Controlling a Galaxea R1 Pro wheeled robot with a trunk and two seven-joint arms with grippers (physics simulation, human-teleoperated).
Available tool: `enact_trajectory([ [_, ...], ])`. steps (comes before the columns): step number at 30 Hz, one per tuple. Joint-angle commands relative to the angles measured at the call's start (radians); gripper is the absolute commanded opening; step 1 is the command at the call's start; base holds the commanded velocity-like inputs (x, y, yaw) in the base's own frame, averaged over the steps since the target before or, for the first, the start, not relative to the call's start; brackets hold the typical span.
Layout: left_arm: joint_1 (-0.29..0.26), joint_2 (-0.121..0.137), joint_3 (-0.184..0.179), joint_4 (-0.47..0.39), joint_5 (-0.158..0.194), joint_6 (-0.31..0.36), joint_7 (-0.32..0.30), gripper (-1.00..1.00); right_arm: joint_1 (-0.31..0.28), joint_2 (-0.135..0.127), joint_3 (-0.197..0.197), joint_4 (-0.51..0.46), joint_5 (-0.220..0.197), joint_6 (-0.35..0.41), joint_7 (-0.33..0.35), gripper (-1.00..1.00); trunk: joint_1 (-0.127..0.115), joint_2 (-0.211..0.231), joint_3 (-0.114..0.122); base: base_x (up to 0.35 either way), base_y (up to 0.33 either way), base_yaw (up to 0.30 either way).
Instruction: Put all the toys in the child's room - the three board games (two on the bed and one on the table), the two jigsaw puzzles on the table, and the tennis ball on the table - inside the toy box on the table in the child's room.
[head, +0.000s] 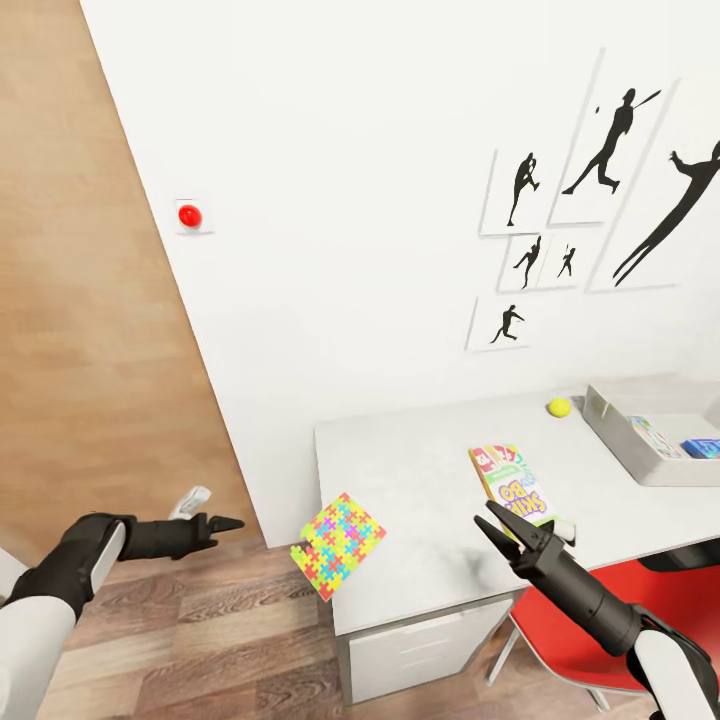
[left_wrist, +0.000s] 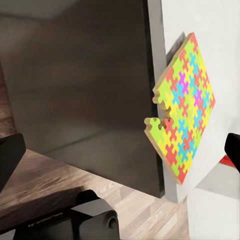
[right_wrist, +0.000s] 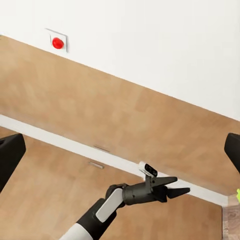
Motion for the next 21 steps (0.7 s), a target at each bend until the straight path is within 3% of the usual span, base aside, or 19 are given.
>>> enact_trajectory([
  [1,-0.001,-0.001,0.002,0.003,0.004,0.005,-0.001,1.0,-0.001,0.0,-0.001,0.0,-0.001,0.005,0.002,1.0,0.001,-0.002,-0.002,0.0,0.0,0.0],
  [4,-0.001,-0.003,0.001,0.012,0.004,-0.002,-0.003,1.0,-0.001,-0.001,-0.002,0.0,-0.002,0.006,0.002,1.0,0.001,-0.002,-0.002,0.0,0.0,0.0],
  [12,-0.001,-0.004,0.002,0.017,0.004,-0.006,-0.005,1.0,-0.001,-0.001,-0.004,-0.001,-0.001,0.007,0.014,1.0,0.031,-0.058,-0.027,0.0,0.0,0.0],
  [21,-0.001,-0.004,0.002,0.036,0.004,-0.006,-0.012,1.0,0.0,-0.002,-0.029,-0.001,0.0,0.006,0.106,1.0,0.054,-0.1,-0.046,0.0,0.0,0.0],
])
